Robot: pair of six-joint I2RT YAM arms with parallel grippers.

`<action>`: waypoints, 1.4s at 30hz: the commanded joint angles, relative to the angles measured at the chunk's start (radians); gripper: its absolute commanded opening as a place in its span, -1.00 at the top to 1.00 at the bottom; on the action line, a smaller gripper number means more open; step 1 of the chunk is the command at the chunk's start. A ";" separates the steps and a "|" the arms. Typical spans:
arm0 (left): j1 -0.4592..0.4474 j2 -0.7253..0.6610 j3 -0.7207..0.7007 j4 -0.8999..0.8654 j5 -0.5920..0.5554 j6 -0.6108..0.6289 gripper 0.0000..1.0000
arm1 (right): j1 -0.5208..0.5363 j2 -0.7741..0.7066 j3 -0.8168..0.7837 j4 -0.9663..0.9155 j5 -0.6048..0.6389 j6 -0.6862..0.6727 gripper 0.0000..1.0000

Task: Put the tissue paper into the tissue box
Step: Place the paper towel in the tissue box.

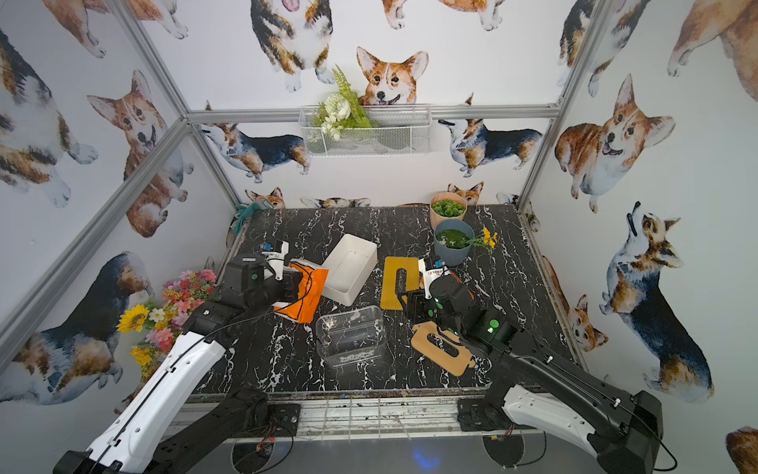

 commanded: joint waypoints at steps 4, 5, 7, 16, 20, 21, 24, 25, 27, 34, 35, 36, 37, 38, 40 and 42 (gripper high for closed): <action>-0.044 -0.016 0.034 0.063 0.142 0.038 1.00 | 0.002 -0.033 0.028 0.016 0.009 -0.017 -0.17; -0.066 -0.011 0.041 0.061 0.156 0.055 1.00 | 0.003 -0.039 0.033 0.012 0.011 -0.016 -0.17; -0.120 0.003 0.055 0.053 0.162 0.085 1.00 | 0.002 -0.048 0.039 0.005 0.015 -0.017 -0.18; -0.397 0.106 0.111 -0.011 0.102 0.224 1.00 | 0.003 -0.082 0.052 -0.020 0.028 -0.015 -0.17; -0.511 0.183 0.154 -0.080 0.024 0.279 1.00 | 0.003 -0.093 0.046 -0.026 0.036 -0.022 -0.18; -0.536 0.199 0.160 -0.093 0.009 0.290 1.00 | 0.002 -0.095 0.044 -0.029 0.038 -0.024 -0.18; -0.598 0.251 0.176 -0.128 -0.048 0.305 1.00 | 0.002 -0.101 0.036 -0.035 0.039 -0.029 -0.18; -0.614 0.265 0.179 -0.135 -0.062 0.310 1.00 | 0.003 -0.105 0.031 -0.036 0.041 -0.029 -0.18; -0.635 0.286 0.178 -0.152 -0.079 0.315 1.00 | 0.003 -0.111 0.023 -0.037 0.042 -0.030 -0.18; -0.671 0.314 0.170 -0.193 -0.123 0.309 1.00 | 0.003 -0.134 -0.008 -0.038 0.048 -0.029 -0.19; -0.673 0.319 0.170 -0.201 -0.131 0.309 1.00 | 0.003 -0.136 -0.012 -0.038 0.047 -0.029 -0.19; -0.673 0.325 0.169 -0.213 -0.136 0.306 1.00 | 0.002 -0.137 -0.014 -0.037 0.048 -0.029 -0.19; -0.674 0.334 0.171 -0.224 -0.139 0.303 1.00 | 0.002 -0.136 -0.019 -0.038 0.048 -0.029 -0.19; -0.675 0.341 0.173 -0.233 -0.138 0.301 1.00 | 0.003 -0.138 -0.020 -0.039 0.047 -0.029 -0.19; -0.677 0.362 0.177 -0.258 -0.140 0.292 1.00 | 0.002 -0.138 -0.025 -0.039 0.048 -0.029 -0.19; -0.679 0.383 0.182 -0.284 -0.154 0.280 1.00 | 0.003 -0.138 -0.028 -0.040 0.047 -0.029 -0.19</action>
